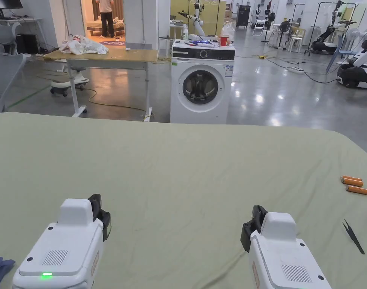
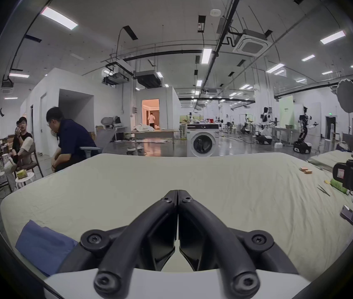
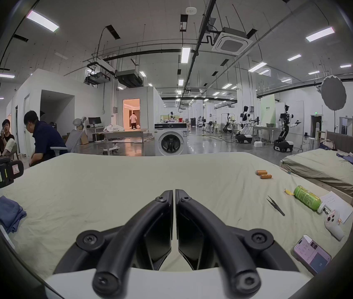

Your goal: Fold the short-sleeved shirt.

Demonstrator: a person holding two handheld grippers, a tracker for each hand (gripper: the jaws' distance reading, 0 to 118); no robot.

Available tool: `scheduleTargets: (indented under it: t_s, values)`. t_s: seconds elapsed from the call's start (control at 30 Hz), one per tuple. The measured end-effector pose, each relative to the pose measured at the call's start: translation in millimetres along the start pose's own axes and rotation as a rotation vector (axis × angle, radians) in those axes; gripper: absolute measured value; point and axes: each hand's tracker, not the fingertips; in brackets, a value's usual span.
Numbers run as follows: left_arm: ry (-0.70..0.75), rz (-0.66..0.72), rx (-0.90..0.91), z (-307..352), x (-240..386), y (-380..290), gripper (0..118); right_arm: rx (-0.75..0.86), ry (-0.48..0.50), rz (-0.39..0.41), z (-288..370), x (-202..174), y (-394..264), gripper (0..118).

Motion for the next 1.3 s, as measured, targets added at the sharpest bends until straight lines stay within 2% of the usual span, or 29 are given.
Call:
scheduleTargets:
  t_s: [0.57,0.63,0.67,0.7,0.73,0.77,0.8,0.83,0.9,0.97,1.1,1.3]
  values:
    - [0.014,-0.002,0.027,9.0,-10.8,7.6,0,0.007,0.004,0.014,1.0,-3.9,3.2,1]
    - [0.009,0.000,0.026,9.0,-9.9,7.7,5,-0.004,0.007,0.010,-0.1,-4.0,1.6,2]
    - [0.009,-0.001,0.024,8.9,-9.4,7.5,12,-0.007,0.005,0.011,-0.4,-4.8,0.6,6]
    - [0.015,-0.001,0.023,8.9,-9.0,7.1,24,-0.012,0.000,0.016,-0.6,-5.7,-0.3,16]
    - [0.020,0.001,0.023,8.8,-8.9,6.9,47,-0.013,-0.006,0.023,-0.6,-6.6,-1.2,39]
    - [0.019,0.004,0.022,8.9,-8.9,7.0,66,-0.015,-0.009,0.029,-0.8,-7.4,-1.7,56]
    - [0.020,0.009,0.021,8.9,-8.9,6.9,77,-0.018,-0.014,0.035,-1.4,-8.3,-2.0,67]
    - [0.021,0.014,0.022,9.1,-9.1,6.7,82,-0.019,-0.018,0.036,-1.8,-8.8,-2.4,74]
    - [0.027,0.013,0.037,10.7,-9.1,6.5,83,-0.013,-0.023,0.039,-1.8,-9.2,-3.0,82]
    - [0.039,0.002,0.044,10.9,-9.0,6.6,92,-0.010,-0.034,0.040,-2.7,-9.6,-4.0,92]
    - [0.048,0.003,0.037,10.1,-10.5,5.6,100,-0.011,-0.035,0.046,-3.0,-10.2,-4.8,97]
    - [0.063,0.018,0.043,9.5,-13.4,4.1,100,-0.011,-0.038,0.034,-3.9,-9.1,-7.1,97]
